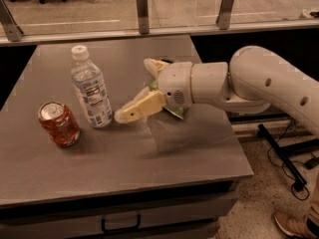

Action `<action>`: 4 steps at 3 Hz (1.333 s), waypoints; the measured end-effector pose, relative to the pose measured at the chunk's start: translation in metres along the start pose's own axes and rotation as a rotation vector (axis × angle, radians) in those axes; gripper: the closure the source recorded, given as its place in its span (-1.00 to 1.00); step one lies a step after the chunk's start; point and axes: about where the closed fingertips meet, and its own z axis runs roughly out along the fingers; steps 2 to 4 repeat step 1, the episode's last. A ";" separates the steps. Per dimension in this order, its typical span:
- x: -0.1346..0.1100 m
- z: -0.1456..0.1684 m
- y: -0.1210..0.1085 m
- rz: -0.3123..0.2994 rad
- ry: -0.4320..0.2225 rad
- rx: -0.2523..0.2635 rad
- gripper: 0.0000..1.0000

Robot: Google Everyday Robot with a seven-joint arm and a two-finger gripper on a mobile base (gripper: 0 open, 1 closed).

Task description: Move blue plastic bottle near coke can

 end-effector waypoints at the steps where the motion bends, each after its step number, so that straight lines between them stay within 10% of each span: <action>1: -0.001 -0.008 -0.002 -0.003 0.008 0.019 -1.00; 4: -0.001 -0.008 -0.002 -0.003 0.008 0.019 -1.00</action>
Offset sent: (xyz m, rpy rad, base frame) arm 0.0000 0.0000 0.0000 0.0000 0.0000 0.0000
